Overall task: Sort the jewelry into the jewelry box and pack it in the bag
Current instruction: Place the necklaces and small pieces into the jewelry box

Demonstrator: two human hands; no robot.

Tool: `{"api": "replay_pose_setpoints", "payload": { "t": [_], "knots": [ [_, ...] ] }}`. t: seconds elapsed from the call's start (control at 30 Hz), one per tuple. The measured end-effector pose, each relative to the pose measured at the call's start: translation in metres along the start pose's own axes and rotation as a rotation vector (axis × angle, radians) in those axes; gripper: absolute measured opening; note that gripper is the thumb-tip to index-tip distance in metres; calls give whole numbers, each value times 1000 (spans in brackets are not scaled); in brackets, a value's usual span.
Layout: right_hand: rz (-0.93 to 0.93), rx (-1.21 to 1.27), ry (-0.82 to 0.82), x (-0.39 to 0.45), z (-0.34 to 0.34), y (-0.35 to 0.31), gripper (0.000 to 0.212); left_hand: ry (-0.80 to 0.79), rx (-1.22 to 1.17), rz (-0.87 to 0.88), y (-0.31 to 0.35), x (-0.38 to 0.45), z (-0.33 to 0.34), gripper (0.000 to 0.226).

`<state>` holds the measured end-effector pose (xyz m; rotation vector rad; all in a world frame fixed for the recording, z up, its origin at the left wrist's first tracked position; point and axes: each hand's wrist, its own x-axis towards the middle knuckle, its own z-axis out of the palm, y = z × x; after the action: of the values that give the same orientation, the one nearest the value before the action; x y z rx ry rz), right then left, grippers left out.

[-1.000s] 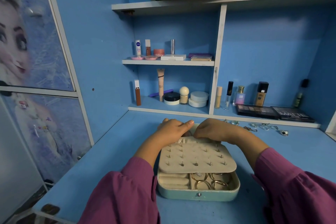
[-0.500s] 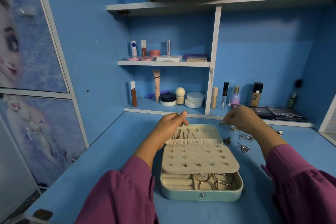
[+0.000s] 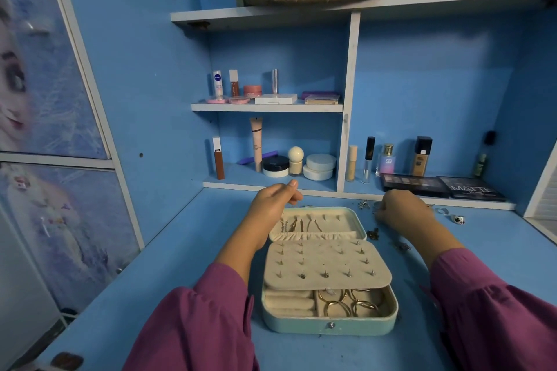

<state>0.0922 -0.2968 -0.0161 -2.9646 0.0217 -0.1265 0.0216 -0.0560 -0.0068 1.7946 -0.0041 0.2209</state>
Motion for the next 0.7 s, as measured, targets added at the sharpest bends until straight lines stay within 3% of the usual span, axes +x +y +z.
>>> {"api": "replay_pose_setpoints", "payload": {
  "t": [0.1, 0.3, 0.43, 0.57, 0.7],
  "knots": [
    [1, 46, -2, -3, -1, 1, 24, 25, -22, -1, 2, -1, -1, 33],
    [-29, 539, 164, -8, -24, 1, 27, 36, -52, 7, 8, -4, -3, 31],
    [-130, 727, 224, -18, -47, -9, 19, 5, -83, 20, 14, -4, -2, 24],
    [-247, 860, 200, -31, -65, -31, 19, -67, -71, 65, 24, -1, -1, 13],
    [-354, 888, 64, -43, -69, -58, 17, -165, -108, 118, 28, -2, -1, 29]
  ]
}}
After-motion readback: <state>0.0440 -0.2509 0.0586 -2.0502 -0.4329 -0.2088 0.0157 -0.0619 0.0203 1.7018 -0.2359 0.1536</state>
